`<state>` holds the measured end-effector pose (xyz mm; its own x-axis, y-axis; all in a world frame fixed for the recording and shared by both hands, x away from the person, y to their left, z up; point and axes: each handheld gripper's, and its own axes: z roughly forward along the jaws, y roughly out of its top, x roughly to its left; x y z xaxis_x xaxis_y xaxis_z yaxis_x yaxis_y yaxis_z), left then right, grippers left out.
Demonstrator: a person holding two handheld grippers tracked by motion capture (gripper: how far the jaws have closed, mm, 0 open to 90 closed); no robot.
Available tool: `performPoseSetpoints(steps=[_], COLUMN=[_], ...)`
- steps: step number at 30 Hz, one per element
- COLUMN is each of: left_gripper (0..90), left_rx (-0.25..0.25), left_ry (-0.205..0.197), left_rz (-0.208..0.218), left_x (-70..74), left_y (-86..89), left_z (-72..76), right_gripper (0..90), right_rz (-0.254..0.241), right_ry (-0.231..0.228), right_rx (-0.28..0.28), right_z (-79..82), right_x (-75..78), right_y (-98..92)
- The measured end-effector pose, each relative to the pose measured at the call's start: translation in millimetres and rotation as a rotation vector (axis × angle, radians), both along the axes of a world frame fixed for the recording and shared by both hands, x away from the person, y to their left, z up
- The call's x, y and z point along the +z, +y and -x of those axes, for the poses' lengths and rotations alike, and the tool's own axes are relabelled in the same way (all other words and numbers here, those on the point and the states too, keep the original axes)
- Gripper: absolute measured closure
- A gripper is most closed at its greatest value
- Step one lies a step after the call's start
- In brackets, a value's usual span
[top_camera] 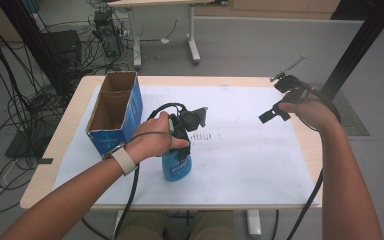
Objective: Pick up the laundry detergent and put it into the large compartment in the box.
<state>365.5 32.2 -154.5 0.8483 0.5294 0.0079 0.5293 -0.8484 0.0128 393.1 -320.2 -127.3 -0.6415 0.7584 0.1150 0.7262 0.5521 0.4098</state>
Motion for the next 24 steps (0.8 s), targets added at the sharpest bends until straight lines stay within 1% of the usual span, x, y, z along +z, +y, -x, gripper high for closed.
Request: performPoseSetpoints(steps=[8,24], left_gripper=[38.5,38.6], left_rx=[-0.003,0.006], left_ry=[0.004,0.004], left_rz=[-0.007,-0.002], left_x=[0.0,0.0], left_y=[-1.6,-0.3], left_z=[-0.6,-0.7], right_gripper=[8.2,8.2], right_rz=[0.0,0.0], right_ry=[0.001,0.001], right_rx=[-0.001,-0.004], right_z=[0.3,0.6], right_x=[-0.8,0.0], right_y=[-1.2,-1.7])
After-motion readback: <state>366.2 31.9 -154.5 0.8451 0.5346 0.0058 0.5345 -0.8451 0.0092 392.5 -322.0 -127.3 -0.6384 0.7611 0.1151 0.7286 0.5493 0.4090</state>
